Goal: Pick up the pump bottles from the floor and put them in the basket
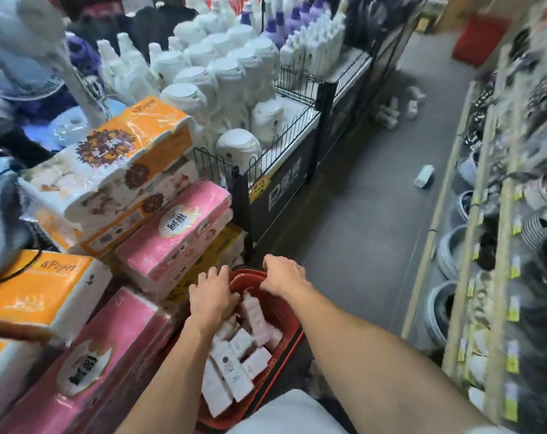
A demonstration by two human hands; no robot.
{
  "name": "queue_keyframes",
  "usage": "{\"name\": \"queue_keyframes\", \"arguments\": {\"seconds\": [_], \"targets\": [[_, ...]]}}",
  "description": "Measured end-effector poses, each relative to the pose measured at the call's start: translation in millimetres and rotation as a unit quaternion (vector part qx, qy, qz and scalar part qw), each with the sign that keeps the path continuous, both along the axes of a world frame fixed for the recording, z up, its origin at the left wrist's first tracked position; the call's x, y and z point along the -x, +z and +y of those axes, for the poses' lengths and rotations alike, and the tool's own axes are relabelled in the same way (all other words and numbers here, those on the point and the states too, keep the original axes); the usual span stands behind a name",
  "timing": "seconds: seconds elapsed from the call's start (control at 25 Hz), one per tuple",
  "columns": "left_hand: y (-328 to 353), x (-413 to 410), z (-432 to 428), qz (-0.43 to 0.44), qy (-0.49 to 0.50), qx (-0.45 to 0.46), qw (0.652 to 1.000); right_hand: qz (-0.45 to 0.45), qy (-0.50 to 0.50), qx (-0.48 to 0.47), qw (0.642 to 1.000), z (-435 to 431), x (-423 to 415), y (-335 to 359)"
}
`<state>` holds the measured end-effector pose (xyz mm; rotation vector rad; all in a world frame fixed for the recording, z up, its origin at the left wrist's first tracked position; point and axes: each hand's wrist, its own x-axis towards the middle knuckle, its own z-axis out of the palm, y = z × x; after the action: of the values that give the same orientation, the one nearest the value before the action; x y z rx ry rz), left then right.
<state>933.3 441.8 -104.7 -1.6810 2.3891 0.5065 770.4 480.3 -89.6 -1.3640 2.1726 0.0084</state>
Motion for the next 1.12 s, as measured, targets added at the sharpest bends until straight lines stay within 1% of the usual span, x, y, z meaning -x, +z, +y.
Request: {"name": "queue_keyframes", "arguments": {"seconds": [0.2, 0.36, 0.56, 0.68, 0.76, 0.88, 1.12], "targets": [[26.3, 62.6, -6.5, -0.007, -0.049, 0.033, 0.998, 0.013, 0.002, 0.031, 0.999, -15.3, 59.6, 25.7], [46.5, 128.6, -18.5, 0.001, -0.083, 0.067, 0.994, 0.039, 0.014, 0.047, 0.998, -10.5, 127.1, 36.6], [58.0, 223.5, -30.7, 0.011, -0.140, 0.098, 0.985, 0.107, 0.064, 0.049, 0.991, 9.1, 228.4, 44.3], [65.3, 284.3, -41.1, 0.020, -0.186, 0.115, 0.976, 0.167, 0.110, 0.066, 0.978, 20.0, 294.5, 53.5], [70.3, 317.1, -42.4, 0.028, -0.215, 0.127, 0.968, 0.193, 0.123, 0.073, 0.971, 28.2, 330.8, 60.8], [75.6, 370.3, -42.1, 0.035, -0.261, 0.143, 0.954, 0.215, 0.105, 0.082, 0.968, 32.4, 382.6, 67.8], [68.7, 450.8, -53.4, 0.010, -0.315, 0.132, 0.940, 0.198, 0.026, 0.068, 0.978, 37.7, 452.6, 70.7]]}}
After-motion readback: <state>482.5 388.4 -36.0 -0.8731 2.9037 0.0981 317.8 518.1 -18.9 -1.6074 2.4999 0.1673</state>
